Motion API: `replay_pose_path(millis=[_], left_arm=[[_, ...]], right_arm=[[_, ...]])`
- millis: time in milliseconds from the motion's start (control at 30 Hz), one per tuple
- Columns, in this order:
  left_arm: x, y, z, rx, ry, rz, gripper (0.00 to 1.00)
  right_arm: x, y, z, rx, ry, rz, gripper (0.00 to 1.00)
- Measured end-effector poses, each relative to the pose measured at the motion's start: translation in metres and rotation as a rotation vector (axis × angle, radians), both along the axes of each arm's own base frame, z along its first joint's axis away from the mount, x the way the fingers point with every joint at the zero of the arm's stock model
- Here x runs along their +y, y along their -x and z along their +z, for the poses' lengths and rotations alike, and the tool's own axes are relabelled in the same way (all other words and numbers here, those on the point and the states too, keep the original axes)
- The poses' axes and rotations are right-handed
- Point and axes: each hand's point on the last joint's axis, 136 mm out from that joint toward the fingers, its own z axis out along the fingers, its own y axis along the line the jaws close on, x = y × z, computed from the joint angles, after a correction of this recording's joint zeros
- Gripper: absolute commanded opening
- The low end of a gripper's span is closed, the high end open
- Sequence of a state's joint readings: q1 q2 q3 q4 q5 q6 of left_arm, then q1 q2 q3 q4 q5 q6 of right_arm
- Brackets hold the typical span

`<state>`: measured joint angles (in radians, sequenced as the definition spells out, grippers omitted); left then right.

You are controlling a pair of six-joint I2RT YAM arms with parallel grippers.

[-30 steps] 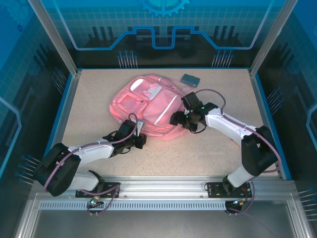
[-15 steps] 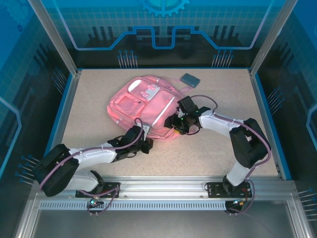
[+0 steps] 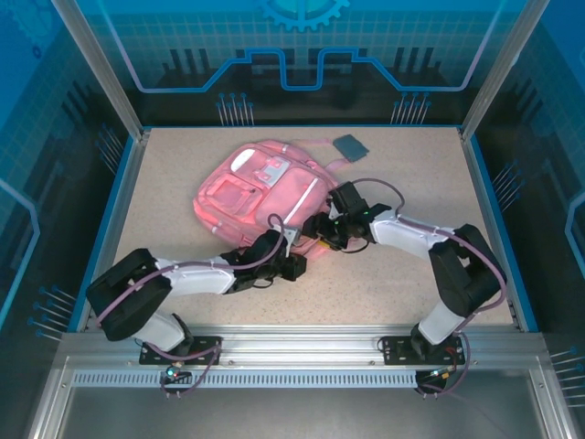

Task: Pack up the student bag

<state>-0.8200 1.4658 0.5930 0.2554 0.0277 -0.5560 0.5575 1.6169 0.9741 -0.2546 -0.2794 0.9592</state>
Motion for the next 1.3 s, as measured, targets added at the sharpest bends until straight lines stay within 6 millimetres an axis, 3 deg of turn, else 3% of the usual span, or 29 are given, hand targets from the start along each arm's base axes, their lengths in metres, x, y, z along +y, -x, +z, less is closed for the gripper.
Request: replay_pose_path(millis=[100,233,367,567,767,1033,1300], left_arm=[[0.01,-0.001,0.019,0.005,0.012,0.02,0.65],[0.034,-0.013,0.041,0.023,-0.006,0.1,0.73],[0.068,-0.026,0.053,0.059,-0.007,0.218,0.77],[0.111,-0.03,0.052,0.151,-0.002,0.388,0.83],[0.131,-0.028,0.048,0.212,-0.004,0.489,0.92],[0.14,-0.025,0.05,0.248,0.021,0.562,0.93],[0.141,-0.025,0.049,0.278,0.049,0.607,0.93]], right_arm=[[-0.017,-0.001,0.006,-0.038,0.059,0.0,0.59],[-0.036,0.004,0.003,-0.065,0.177,0.037,0.58],[-0.042,0.014,0.002,-0.108,0.289,0.123,0.58],[-0.006,0.044,0.01,-0.226,0.39,0.325,0.58],[0.035,0.066,-0.001,-0.277,0.476,0.422,0.53],[0.04,0.069,-0.036,-0.217,0.58,0.381,0.43],[0.045,0.057,-0.044,-0.216,0.615,0.328,0.32]])
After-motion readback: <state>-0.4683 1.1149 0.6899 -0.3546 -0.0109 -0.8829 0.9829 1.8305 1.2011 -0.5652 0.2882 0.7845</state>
